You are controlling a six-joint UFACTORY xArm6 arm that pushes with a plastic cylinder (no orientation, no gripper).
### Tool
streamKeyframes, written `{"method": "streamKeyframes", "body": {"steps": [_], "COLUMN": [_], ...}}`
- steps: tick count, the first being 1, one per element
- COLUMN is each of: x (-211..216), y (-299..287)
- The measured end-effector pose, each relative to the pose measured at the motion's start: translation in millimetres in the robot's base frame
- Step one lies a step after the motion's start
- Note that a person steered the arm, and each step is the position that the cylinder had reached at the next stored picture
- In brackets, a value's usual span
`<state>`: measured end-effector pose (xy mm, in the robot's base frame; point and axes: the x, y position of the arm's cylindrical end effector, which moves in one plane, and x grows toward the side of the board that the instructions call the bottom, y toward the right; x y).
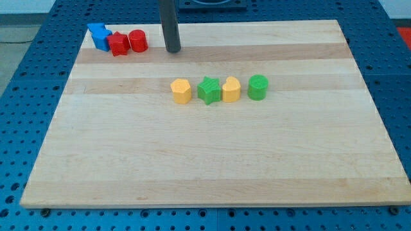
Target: Point your arm close to the blue blocks
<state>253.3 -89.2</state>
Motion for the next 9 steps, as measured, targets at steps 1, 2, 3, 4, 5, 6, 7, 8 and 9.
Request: {"method": "streamKeyframes", "body": {"steps": [1,2,3,4,5,6,7,8,9], "x": [-52.7,-61.1,-62.0,-62.0,-61.9,-35.6,26.5,63.7,57.6], "y": [-4.7,-18.0,-28.6,-28.6,-25.9,3.2,-3.7,-79.1,-194.1]}}
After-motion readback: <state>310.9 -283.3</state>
